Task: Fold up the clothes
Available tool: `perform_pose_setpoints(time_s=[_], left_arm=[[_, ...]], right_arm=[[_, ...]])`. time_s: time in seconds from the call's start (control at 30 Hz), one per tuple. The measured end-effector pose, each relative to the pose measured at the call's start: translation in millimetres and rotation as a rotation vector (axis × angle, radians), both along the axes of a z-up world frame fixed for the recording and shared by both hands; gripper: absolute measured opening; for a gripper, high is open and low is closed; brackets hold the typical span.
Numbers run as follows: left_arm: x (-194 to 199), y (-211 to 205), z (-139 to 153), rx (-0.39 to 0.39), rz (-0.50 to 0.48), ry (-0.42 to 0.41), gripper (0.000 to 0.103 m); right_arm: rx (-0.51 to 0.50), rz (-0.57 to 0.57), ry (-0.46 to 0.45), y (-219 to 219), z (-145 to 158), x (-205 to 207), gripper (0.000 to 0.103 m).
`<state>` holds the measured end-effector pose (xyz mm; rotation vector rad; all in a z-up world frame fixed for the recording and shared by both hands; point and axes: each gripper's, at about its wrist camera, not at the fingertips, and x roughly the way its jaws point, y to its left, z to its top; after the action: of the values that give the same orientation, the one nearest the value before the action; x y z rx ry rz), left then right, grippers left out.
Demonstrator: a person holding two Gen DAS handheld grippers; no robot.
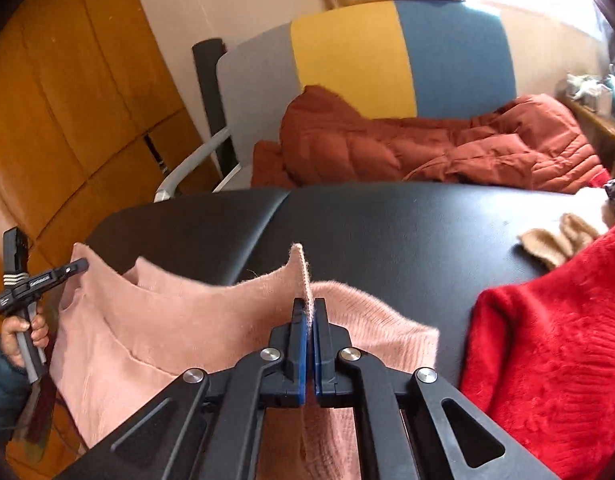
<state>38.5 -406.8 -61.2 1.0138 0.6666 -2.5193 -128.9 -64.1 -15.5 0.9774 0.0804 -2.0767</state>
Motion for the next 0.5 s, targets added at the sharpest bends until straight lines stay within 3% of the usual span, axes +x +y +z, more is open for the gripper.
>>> perform_pose_setpoints(time_s=[0.33,0.5], left_arm=[[-20.6,-18.4,-41.1,0.03,0.087,-0.105,0.001],[-18.7,-27.3,-43.4,0.08,0.133,-0.105,0.01]], right_arm=[[0.043,-0.133,-0.084,-8.2,-51.9,-30.8,0.002],[0.078,-0.146,-0.097,-11.9,-69.2,-29.9,0.003]])
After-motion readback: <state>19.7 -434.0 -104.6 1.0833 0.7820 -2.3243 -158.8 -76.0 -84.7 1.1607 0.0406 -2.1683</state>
